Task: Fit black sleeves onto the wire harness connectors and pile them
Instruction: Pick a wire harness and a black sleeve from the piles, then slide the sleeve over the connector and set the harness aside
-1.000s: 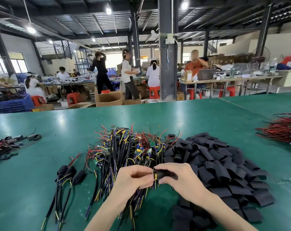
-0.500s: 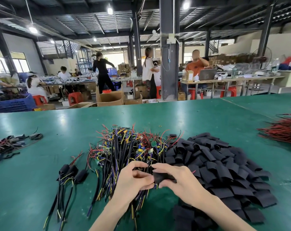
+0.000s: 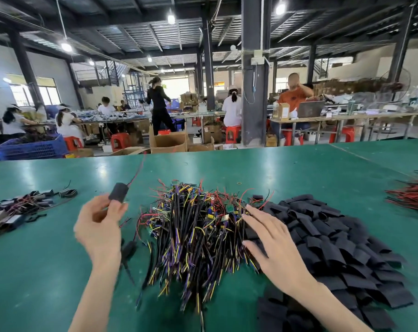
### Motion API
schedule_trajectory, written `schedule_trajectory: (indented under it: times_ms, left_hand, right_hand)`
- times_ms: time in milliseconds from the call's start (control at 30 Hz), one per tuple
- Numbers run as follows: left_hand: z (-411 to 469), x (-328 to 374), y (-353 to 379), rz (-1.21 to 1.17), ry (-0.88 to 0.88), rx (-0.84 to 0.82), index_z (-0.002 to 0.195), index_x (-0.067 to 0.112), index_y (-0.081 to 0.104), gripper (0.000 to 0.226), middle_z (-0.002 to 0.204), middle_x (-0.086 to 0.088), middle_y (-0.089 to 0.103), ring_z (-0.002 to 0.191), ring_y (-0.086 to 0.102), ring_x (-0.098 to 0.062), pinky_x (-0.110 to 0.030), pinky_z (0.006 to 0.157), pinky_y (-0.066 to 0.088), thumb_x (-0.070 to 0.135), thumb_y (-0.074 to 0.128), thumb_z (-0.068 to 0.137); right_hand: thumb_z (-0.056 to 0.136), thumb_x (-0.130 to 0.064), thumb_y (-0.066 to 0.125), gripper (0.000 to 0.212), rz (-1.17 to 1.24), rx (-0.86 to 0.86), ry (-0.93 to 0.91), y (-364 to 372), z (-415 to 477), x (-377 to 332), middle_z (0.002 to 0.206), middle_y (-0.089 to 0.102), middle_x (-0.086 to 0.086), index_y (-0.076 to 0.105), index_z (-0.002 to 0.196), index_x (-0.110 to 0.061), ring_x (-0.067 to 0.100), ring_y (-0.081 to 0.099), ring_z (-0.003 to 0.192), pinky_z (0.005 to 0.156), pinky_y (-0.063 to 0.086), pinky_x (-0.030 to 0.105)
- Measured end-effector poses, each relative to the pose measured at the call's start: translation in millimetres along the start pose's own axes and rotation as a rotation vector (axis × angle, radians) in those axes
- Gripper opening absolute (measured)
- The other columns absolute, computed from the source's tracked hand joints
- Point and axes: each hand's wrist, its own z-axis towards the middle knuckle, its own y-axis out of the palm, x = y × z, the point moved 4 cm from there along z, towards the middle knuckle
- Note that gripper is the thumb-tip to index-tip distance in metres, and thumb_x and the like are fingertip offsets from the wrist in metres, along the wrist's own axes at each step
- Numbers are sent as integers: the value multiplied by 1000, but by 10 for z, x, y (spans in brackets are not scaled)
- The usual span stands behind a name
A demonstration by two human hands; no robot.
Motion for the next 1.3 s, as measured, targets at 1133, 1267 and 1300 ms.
schedule_trajectory:
  times_ms: [1133,1267,1300]
  left_hand:
    - [399,704,1751,258,-26,-657,118,-3,56,33,90,-7,63,66,59,-16,-25,58,54,-12,48,87]
    - [162,1099,1479,627,559,-683,121,15,57,28,99,4,57,73,51,-8,-24,64,39,16,43,97]
    - [16,1067,1377,702,702,-667,117,15,59,26,99,1,56,79,50,-12,-26,70,39,23,45,97]
  right_hand:
    - [89,-21,49,22,-185,-281,402,172,-98,672,104,64,-7,59,108,-24,19,53,104,88,33,32]
    - [88,-44,50,23,-184,-445,368,261,-118,578,106,58,-12,57,106,-32,13,48,109,88,31,29]
    - [87,-48,50,25,-200,-465,354,263,-123,564,106,56,-12,56,106,-32,13,46,110,89,30,29]
